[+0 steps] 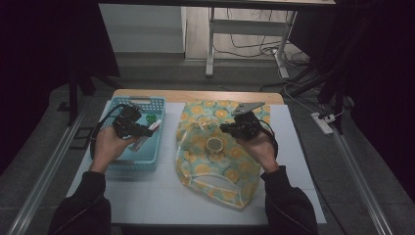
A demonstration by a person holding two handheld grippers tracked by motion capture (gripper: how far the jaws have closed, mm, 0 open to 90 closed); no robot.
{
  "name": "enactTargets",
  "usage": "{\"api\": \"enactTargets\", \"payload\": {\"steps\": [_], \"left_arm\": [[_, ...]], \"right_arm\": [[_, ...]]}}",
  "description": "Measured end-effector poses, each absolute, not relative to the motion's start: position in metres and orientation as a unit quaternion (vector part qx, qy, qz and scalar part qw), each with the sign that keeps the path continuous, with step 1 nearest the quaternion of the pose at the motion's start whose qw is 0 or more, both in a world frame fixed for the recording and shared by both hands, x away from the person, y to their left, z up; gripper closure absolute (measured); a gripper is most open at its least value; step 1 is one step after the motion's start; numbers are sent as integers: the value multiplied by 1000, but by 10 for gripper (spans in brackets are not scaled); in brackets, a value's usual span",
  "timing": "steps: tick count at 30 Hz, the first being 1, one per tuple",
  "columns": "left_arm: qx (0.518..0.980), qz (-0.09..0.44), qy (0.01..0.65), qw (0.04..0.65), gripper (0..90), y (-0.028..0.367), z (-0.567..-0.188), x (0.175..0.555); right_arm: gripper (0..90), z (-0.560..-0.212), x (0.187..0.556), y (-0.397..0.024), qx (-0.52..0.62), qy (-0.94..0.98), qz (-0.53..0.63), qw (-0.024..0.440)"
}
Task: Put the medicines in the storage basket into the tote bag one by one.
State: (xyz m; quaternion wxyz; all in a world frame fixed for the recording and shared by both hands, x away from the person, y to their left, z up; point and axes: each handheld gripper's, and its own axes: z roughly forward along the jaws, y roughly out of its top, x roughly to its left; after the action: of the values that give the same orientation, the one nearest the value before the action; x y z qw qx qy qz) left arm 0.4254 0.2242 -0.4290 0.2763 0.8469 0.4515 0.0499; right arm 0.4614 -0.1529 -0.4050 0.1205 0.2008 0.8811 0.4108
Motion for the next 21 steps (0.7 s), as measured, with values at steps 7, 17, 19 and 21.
{"api": "enactTargets", "payload": {"steps": [7,17,19,21], "left_arm": [[856,42,429,285,727,204,-424,421],[870,20,395,295,727,174,-424,417],[871,17,391,296,727,170,-425,416],[873,12,386,298,727,165,-426,415]], "right_arm": [[900,-405,461,-153,202,880,413,122],[900,-405,462,-154,202,880,413,122],[900,-405,462,-153,202,880,413,123],[900,-405,461,-153,202,880,413,123]]}}
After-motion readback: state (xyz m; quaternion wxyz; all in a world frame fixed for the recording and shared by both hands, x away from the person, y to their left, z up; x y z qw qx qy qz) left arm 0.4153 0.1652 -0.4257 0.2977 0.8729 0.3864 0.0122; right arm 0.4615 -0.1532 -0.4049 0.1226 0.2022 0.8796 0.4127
